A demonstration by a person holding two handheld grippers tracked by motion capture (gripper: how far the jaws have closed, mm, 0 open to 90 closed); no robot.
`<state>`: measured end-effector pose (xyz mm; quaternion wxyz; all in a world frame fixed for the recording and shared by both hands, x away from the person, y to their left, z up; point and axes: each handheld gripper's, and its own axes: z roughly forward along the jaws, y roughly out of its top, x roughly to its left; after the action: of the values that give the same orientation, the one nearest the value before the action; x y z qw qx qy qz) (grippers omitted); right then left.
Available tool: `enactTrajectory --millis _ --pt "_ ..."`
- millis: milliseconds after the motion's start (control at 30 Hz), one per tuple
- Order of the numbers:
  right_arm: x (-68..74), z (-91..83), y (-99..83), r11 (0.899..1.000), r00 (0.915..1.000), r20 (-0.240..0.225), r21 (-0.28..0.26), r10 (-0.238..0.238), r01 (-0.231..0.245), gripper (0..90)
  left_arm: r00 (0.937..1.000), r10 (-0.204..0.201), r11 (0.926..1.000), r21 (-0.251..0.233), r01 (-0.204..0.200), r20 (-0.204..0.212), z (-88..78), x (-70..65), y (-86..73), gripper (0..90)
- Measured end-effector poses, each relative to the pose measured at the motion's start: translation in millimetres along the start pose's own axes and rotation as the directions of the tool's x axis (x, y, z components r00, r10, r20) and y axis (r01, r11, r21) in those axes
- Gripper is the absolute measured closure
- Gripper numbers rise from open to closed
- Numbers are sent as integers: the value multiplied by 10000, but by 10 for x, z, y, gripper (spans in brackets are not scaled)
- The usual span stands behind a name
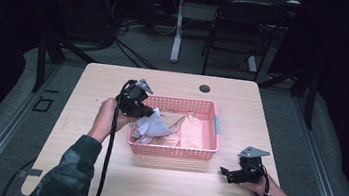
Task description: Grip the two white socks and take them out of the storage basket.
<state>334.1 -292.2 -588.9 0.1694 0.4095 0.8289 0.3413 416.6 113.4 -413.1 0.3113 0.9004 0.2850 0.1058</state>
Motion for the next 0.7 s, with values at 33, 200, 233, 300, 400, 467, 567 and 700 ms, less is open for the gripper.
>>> enactTrajectory --millis 33,200,233,300,400,467,567,700 --pt "0 2 0 10000 10000 8 -30 -8 8 0 10000 2 10000 -48 -2 -17 -21 2 19 864" --pt "-1 1 0 10000 10000 -1 -16 -20 20 0 9999 95 9998 -151 -96 -94 -120 23 110 864" --pt "-1 1 0 10000 10000 -1 -16 -20 20 0 9999 95 9998 -151 -96 -94 -120 23 110 864" --pt "0 2 0 10000 10000 11 -29 -10 10 0 9999 123 9998 -183 -126 -121 -157 31 143 864" --pt "0 0 0 10000 10000 1 3 3 -3 0 9998 61 9995 -320 -66 -169 -213 59 187 864" --pt "1 1 0 10000 10000 14 -8 10 -10 0 9998 81 9995 -292 -86 -177 -230 65 198 864" --pt "-1 1 0 10000 10000 -1 -21 -17 17 0 9995 21 9990 -439 -35 -329 -295 79 226 864" --pt "1 1 0 10000 10000 11 -8 10 -10 0 9993 21 9989 -466 -39 -384 -357 102 237 864"
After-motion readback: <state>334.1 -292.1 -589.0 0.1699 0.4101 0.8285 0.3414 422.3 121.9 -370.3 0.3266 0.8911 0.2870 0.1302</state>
